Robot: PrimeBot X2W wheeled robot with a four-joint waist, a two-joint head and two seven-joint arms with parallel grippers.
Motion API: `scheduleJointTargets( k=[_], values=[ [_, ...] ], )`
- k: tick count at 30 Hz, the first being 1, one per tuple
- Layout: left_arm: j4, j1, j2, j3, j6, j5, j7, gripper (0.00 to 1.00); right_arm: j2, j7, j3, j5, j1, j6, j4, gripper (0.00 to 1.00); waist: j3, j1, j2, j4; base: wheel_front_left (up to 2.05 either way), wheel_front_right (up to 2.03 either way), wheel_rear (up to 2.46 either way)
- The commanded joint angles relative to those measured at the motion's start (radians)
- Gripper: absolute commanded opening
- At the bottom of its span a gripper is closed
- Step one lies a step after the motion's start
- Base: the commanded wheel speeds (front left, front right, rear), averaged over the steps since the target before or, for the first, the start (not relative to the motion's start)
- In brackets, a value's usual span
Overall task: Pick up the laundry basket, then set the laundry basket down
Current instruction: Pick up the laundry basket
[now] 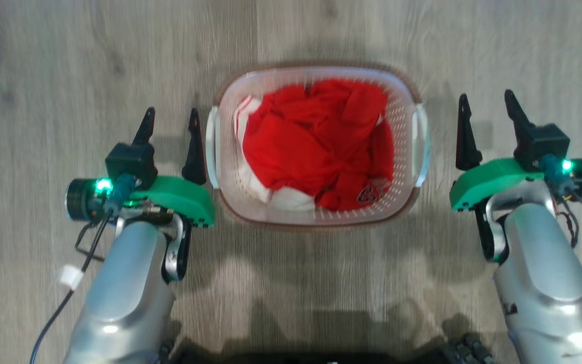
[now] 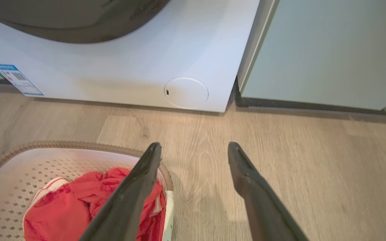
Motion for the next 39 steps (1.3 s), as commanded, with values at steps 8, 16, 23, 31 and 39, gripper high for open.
scheduleJointTargets(
  k=[8,16,23,31,39],
  values=[
    [0.085,-0.062,0.012,-0.039,-0.016,-0.071,-0.009,1.0,0.0,-0.012,0.01,0.004,-0.04,0.007,0.083,1.0,0.138,-0.0001,0.0,0.025,0.0,0.0,0.0],
    [0.175,-0.118,0.012,-0.098,-0.027,-0.132,-0.009,1.0,0.0,-0.012,0.019,0.019,-0.073,0.007,0.153,1.0,0.206,-0.0001,0.0,0.031,0.0,0.0,0.0],
    [0.226,-0.164,0.012,-0.115,-0.033,-0.159,-0.009,1.0,0.0,-0.012,0.047,0.029,-0.1,0.007,0.184,1.0,0.258,-0.0001,0.0,0.032,0.0,0.0,0.0],
    [0.287,-0.205,0.012,-0.143,-0.044,-0.184,-0.009,1.0,0.0,-0.012,0.069,0.032,-0.114,0.007,0.202,1.0,0.281,-0.0001,0.0,0.038,0.0,0.0,0.0],
    [0.379,-0.259,0.012,-0.21,-0.07,-0.247,-0.009,1.0,0.0,-0.012,0.088,0.029,-0.143,0.007,0.266,1.0,0.287,-0.0001,0.0,0.053,0.0,0.0,0.0]
  ],
)
